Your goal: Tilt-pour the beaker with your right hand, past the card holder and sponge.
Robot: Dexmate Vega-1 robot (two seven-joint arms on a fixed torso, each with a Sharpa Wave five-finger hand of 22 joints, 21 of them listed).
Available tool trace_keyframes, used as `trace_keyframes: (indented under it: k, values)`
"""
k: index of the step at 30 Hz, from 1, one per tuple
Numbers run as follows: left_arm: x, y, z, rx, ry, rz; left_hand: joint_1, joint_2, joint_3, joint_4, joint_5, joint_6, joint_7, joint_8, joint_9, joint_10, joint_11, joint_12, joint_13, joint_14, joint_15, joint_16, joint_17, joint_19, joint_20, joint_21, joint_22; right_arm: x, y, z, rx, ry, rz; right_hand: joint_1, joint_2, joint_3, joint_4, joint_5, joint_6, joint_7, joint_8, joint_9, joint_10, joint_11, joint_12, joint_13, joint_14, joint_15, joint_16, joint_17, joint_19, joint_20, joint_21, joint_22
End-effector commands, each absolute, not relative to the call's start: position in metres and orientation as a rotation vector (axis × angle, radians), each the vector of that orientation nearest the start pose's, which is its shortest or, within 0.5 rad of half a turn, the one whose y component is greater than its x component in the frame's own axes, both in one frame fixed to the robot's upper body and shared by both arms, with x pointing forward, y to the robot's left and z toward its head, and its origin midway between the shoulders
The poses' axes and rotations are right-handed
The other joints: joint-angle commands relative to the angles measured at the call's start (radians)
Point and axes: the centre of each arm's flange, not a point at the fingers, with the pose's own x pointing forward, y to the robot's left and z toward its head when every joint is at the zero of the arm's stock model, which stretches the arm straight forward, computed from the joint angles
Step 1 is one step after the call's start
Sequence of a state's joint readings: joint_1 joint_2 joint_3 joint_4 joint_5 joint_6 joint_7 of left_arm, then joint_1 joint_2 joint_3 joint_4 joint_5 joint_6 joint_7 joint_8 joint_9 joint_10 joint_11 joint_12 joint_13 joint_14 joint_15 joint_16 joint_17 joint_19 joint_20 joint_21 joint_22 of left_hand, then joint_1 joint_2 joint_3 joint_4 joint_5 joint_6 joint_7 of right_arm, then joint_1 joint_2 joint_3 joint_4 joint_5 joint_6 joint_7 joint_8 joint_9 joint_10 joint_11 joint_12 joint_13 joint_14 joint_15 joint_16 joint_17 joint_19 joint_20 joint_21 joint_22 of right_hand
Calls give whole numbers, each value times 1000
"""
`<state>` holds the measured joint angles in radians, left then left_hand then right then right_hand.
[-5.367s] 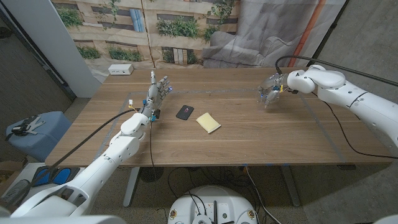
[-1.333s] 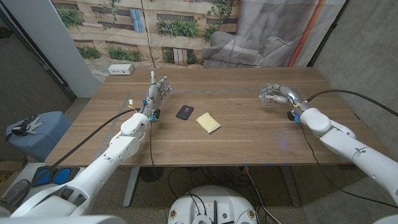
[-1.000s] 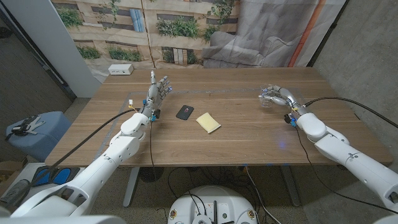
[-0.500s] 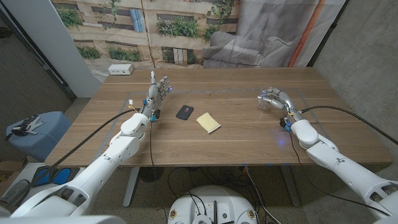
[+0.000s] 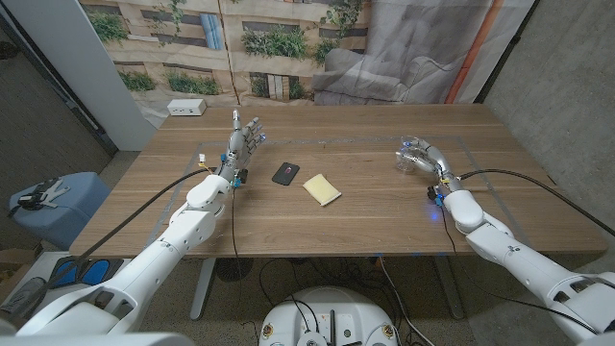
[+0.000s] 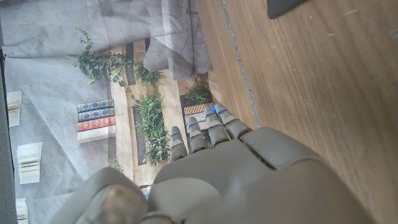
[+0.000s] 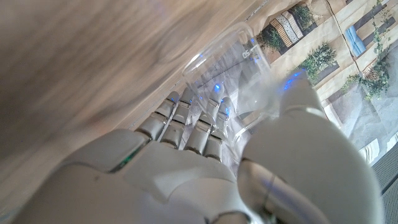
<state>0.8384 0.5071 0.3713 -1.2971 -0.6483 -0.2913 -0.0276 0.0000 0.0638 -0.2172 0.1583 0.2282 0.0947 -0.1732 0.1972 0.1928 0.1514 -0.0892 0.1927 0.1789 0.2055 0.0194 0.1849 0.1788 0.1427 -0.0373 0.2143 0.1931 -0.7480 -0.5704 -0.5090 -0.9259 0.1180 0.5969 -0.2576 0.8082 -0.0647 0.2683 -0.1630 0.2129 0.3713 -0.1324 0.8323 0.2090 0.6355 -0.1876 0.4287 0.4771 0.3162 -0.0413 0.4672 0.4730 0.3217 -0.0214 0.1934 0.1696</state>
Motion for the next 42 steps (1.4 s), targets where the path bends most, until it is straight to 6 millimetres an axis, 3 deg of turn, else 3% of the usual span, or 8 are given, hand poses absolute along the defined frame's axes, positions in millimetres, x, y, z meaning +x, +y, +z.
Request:
trace_keyframes:
  k: [1, 25, 32, 33, 36, 42]
  values:
    - [653, 289, -27, -42, -593, -207, 2, 26, -6, -1, 4, 3, -6, 3, 3, 10, 1, 6, 3, 6, 0, 4, 5, 9, -8, 7, 3, 671, -343, -87, -546, -653, -45, 90, 108, 2, -2, -3, 80, -88, 0, 3, -3, 1, -3, -1, -4, -121, 1, 3, -3, -1, -2, 3]
    - [653, 289, -27, -42, -594, -205, 2, 26, -6, -1, 4, 4, -6, 4, 3, 9, 0, 6, 3, 7, 1, 5, 5, 8, -8, 7, 3, 673, -343, -88, -582, -643, -2, 99, 106, 0, 3, -6, 41, -88, -32, 0, -48, 10, -38, 10, -39, -105, 2, 4, -41, 13, -6, 4]
    - [653, 289, -27, -42, -594, -205, 1, 26, -6, -1, 4, 3, -5, 3, 3, 9, 0, 6, 3, 7, 1, 5, 6, 8, -8, 7, 3, 675, -342, -85, -600, -636, 21, 79, 92, -11, 9, -11, -2, -85, -58, -1, -91, 30, -64, 18, -69, -83, -8, -1, -70, 32, -7, 4]
    - [653, 289, -27, -43, -594, -205, 2, 26, -6, -1, 4, 3, -5, 3, 3, 9, -1, 6, 3, 7, 1, 5, 6, 8, -8, 7, 3, 675, -342, -85, -605, -634, 25, 77, 89, -12, 9, -11, -11, -80, -63, -1, -107, 47, -72, 20, -76, -77, -11, -4, -73, 36, -5, 4]
    - [653, 289, -27, -42, -594, -205, 2, 26, -6, -1, 4, 2, -6, 3, 3, 9, -2, 6, 3, 6, 1, 5, 6, 8, -8, 7, 3, 676, -342, -85, -616, -628, 43, 73, 84, -14, 8, -13, -34, -79, -76, -1, -125, 60, -83, 23, -93, -65, -20, -10, -86, 43, -6, 4]
    - [653, 289, -27, -42, -594, -205, 2, 26, -6, -1, 4, 3, -5, 3, 3, 10, 0, 6, 3, 6, 1, 5, 6, 8, -7, 7, 3, 676, -343, -86, -625, -619, 58, 55, 70, -21, 12, -18, -89, -52, -104, -2, -162, 78, -106, 28, -125, -43, -38, -20, -109, 53, -7, 3]
